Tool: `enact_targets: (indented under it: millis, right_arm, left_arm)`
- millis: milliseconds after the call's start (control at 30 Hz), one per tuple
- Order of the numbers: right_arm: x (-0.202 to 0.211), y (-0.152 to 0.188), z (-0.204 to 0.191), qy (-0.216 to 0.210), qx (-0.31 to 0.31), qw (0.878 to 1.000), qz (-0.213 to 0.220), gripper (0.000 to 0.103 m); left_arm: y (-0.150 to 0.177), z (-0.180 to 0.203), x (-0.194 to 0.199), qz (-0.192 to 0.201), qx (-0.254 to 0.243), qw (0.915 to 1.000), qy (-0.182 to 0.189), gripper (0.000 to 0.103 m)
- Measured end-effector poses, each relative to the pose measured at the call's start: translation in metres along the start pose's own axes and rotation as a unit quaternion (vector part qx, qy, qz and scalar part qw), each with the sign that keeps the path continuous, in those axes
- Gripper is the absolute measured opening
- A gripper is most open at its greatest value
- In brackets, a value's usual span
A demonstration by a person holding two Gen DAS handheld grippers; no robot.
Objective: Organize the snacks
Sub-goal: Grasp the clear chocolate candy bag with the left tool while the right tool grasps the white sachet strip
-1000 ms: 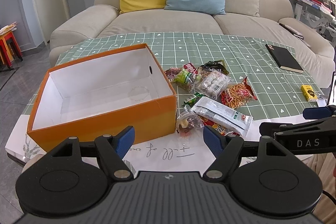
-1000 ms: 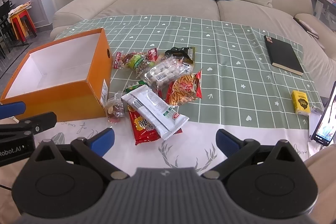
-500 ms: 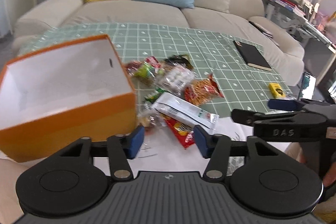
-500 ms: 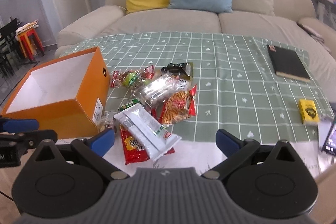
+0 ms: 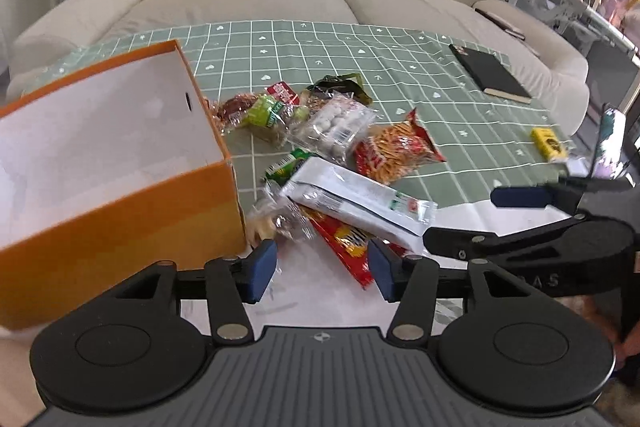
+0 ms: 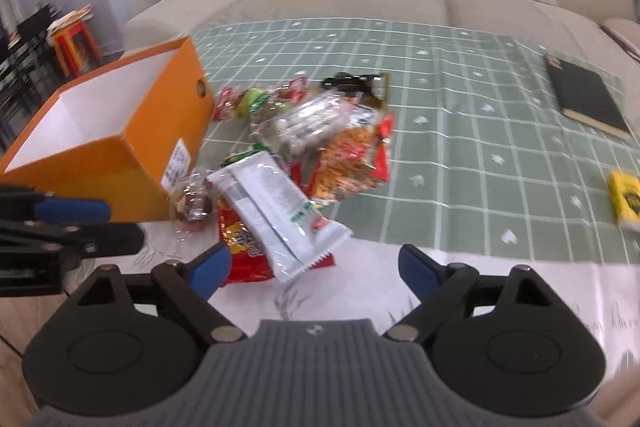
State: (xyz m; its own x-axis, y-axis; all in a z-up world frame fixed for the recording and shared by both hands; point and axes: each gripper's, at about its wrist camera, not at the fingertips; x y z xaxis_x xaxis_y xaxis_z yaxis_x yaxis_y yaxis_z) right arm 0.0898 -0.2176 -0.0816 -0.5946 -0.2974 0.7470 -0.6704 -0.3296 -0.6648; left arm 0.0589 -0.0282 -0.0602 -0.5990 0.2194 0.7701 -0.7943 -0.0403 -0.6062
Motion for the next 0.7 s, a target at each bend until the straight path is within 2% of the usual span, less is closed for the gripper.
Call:
enact_targets:
  millis: [133,233,300,400,700]
  right_arm:
    - [-0.018,-0.012,-0.008,-0.006,0.065,0.998,-0.008,0.083]
    - [-0.031,-0.015,-0.009,-0.015,0.09,0.996,-0.016,0.082]
    - [-0.039,-0.017,-0.007,-0.023,0.097,0.995,-0.016,0.082]
    - [-0.048,-0.021,-0.011,-0.037,0.106,0.994,-0.012,0.082]
    - [-0.076,-0.029,-0.012,-0.054,0.103,0.993,-0.003,0.076]
  left_arm:
    - [-0.003,-0.007,-0.016,-0.002,0.01,0.9999,-0.004,0.062]
    - [-0.006,-0.016,-0.026,-0.016,0.054,0.9984,-0.001,0.063]
    - [-0.009,-0.022,-0.031,-0.024,0.088,0.9958,0.005,0.067]
    - [-0.014,-0.025,-0.042,-0.032,0.12,0.9922,-0.009,0.068]
    - [-0.021,-0.032,-0.064,-0.046,0.154,0.9859,-0.046,0.068]
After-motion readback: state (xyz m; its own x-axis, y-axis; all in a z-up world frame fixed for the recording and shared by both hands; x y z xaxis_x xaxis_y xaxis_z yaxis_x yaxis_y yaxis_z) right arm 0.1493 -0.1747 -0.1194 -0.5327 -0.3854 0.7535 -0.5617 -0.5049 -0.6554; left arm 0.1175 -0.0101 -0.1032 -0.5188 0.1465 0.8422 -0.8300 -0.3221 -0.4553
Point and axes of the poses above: each gripper's, at about its wrist camera, not at the fingertips, and x roughly against the way its jaws point, z to its right, y to its underside, and after that the axes turned 10 degrees about x, right-handed
